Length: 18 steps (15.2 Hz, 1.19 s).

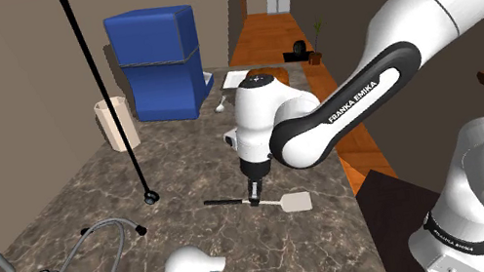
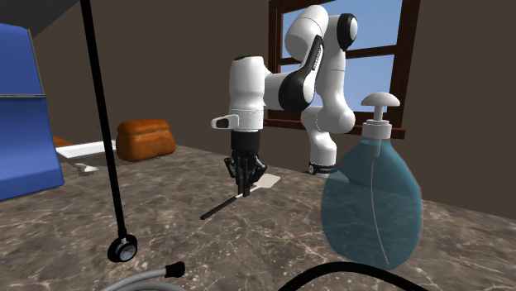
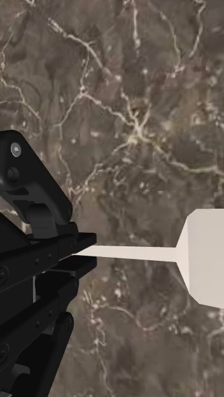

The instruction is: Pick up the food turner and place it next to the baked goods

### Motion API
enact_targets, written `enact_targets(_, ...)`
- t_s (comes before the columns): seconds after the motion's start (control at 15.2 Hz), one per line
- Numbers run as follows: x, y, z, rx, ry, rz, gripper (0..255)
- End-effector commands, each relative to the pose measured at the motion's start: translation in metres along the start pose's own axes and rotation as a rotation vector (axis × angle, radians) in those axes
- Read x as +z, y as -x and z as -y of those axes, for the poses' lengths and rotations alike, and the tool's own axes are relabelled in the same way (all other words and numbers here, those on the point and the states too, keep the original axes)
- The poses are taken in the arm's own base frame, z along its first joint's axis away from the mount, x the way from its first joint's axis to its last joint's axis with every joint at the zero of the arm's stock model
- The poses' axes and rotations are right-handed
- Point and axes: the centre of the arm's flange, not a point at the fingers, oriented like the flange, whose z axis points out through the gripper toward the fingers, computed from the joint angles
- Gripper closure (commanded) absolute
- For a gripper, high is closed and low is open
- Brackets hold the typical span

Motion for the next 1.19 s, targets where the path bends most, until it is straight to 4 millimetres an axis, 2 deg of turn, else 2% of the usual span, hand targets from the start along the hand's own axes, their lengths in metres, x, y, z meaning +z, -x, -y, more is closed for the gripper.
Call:
enact_targets(0.0, 0.000, 0.000, 0.000, 0.000, 0.000, 0.000, 255)
enact_targets(0.2, 0.000, 0.000, 0.000, 0.000, 0.000, 0.000, 255)
enact_targets(1.12, -0.074, -0.005, 0.000, 0.000, 0.000, 0.000, 255)
